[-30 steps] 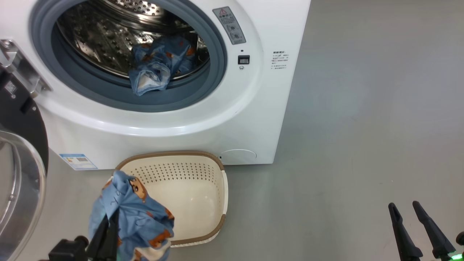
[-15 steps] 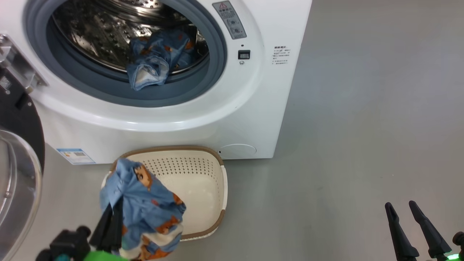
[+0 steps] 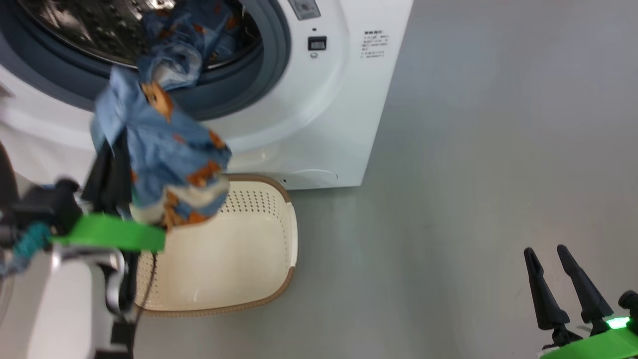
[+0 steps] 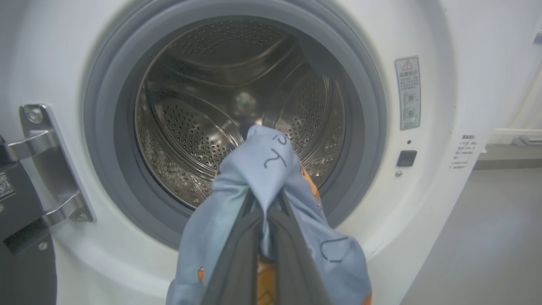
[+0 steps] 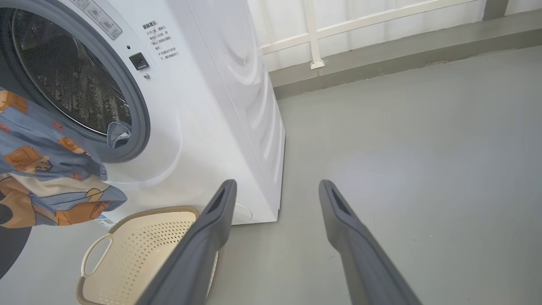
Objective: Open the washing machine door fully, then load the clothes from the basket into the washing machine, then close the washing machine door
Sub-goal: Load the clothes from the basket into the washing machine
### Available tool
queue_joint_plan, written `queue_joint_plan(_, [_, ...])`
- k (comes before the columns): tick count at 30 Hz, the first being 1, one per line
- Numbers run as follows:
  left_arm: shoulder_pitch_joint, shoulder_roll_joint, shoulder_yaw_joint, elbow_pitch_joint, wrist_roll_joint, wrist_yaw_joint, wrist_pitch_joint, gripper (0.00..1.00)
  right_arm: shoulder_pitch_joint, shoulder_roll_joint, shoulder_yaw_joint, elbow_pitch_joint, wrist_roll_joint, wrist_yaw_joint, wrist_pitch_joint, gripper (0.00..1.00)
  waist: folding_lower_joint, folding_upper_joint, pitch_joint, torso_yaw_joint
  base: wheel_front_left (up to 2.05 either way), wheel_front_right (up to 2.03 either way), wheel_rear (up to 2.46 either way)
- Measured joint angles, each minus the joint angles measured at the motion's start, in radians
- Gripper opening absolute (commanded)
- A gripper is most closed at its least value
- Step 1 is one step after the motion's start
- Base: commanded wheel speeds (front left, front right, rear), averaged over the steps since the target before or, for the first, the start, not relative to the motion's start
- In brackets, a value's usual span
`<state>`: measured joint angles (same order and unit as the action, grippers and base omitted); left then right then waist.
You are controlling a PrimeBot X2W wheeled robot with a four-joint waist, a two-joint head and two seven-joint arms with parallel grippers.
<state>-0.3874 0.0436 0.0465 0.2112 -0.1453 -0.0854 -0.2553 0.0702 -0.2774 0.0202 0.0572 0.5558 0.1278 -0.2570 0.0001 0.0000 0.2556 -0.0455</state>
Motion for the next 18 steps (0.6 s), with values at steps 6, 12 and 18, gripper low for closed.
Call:
queue_joint_plan(6, [-0.228,0.029,0.022,0.095,0.034,0.001,0.0,0.0,-0.06,0.013,0.01,-0.002,0.001,0.0,0.0,1.0,0.0,0.0,0.054,-0.025,0.0,0.0,0.0])
queue_joint_plan(12, [-0.364,0.075,0.044,0.257,0.064,0.006,-0.001,0.0,-0.096,0.028,0.029,-0.004,0.002,0.0,0.0,1.0,0.0,0.0,0.098,-0.061,0.0,0.0,0.0])
queue_joint_plan(18, [-0.489,0.111,0.044,0.463,0.084,0.006,-0.001,0.0,-0.127,0.034,0.035,-0.003,0.01,0.0,0.0,1.0,0.0,0.0,0.15,-0.097,0.0,0.0,0.0])
